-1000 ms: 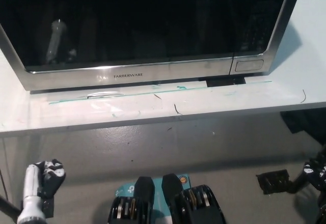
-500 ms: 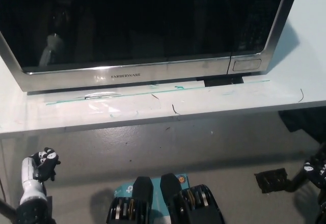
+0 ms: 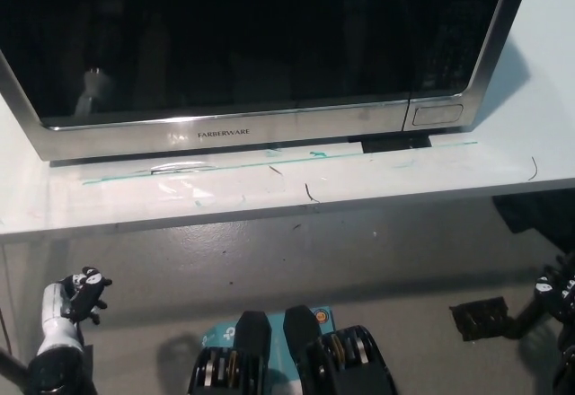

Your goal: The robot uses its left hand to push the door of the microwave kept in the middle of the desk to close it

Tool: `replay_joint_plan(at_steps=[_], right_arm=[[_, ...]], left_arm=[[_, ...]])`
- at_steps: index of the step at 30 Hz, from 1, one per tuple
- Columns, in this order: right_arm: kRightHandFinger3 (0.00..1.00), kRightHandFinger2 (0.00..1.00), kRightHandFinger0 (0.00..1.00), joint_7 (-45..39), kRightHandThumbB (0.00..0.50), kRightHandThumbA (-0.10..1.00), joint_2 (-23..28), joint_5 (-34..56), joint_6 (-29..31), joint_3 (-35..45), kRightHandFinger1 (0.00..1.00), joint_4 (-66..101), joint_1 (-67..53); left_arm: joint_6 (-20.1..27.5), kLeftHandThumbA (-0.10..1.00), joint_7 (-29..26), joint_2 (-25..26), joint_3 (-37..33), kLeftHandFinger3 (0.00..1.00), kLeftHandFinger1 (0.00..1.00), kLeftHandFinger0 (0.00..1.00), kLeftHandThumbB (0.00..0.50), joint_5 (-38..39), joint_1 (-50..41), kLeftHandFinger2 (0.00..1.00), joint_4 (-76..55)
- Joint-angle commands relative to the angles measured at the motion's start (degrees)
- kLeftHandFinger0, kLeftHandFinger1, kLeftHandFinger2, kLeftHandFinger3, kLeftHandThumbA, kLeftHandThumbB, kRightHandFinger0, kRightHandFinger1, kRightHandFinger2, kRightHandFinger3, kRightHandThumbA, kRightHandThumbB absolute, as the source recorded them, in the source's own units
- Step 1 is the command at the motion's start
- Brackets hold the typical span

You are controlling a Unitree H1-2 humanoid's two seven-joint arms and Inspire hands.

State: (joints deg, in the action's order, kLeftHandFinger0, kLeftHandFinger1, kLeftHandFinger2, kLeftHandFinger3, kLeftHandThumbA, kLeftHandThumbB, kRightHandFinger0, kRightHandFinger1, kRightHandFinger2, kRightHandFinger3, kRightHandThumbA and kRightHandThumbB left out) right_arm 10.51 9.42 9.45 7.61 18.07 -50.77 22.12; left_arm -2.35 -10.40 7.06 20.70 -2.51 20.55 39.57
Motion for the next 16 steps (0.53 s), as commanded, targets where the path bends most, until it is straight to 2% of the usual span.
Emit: replay_joint_plan(at_steps=[1, 2, 3, 5, 10, 12, 16], right_arm=[[0.79, 0.71, 0.63, 0.58, 0.000, 0.41, 0.56, 0.76, 1.13, 0.33, 0.64, 0.29, 2.29], [0.79, 0.71, 0.63, 0.69, 0.000, 0.41, 0.51, 0.43, 1.59, 0.12, 0.64, 0.30, 2.14], [0.80, 0.72, 0.64, 0.68, 0.000, 0.43, 0.66, 0.00, 1.47, -0.24, 0.65, 0.13, 2.13], [0.81, 0.71, 0.63, 0.23, 0.000, 0.44, 0.55, 0.41, 1.76, -0.11, 0.64, 0.58, 1.87], [0.79, 0.72, 0.62, 0.19, 0.000, 0.44, 0.28, 1.39, 1.22, 0.63, 0.65, 0.94, 1.92], [0.79, 0.72, 0.61, 0.15, 0.000, 0.44, 0.33, 1.55, 1.01, 0.69, 0.64, 0.75, 1.96], [0.81, 0.73, 0.61, 0.23, 0.000, 0.45, 0.60, 1.00, 1.30, 0.14, 0.64, 0.10, 2.38]], left_arm=[[0.80, 0.04, -0.20, 1.99, -0.89, 0.70, 0.41, 0.29, 0.002, 1.55, 1.38, 0.65, 0.23], [0.37, 0.03, 0.72, 2.11, -1.06, 0.72, 0.46, 0.34, 0.000, 2.18, 1.19, 0.68, -0.37], [-0.98, -0.02, 0.62, 1.87, -0.55, 0.70, 0.43, 0.28, 0.021, 3.17, 1.61, 0.65, -0.36], [-1.30, -0.04, 0.71, 1.89, -0.87, 0.70, 0.43, 0.28, 0.027, 3.44, 1.63, 0.64, -0.46], [-3.06, -0.05, 0.85, 1.70, -1.29, 0.78, 0.44, 0.26, 0.012, 4.53, 1.77, 0.69, -1.09], [-3.49, -0.04, 1.19, 1.99, -2.14, 0.79, 0.53, 0.37, 0.002, 4.24, 1.84, 0.74, -0.86], [-5.08, -0.02, 0.84, 2.25, -2.83, 0.79, 0.59, 0.44, 0.011, 4.36, 2.69, 0.78, -0.79]])
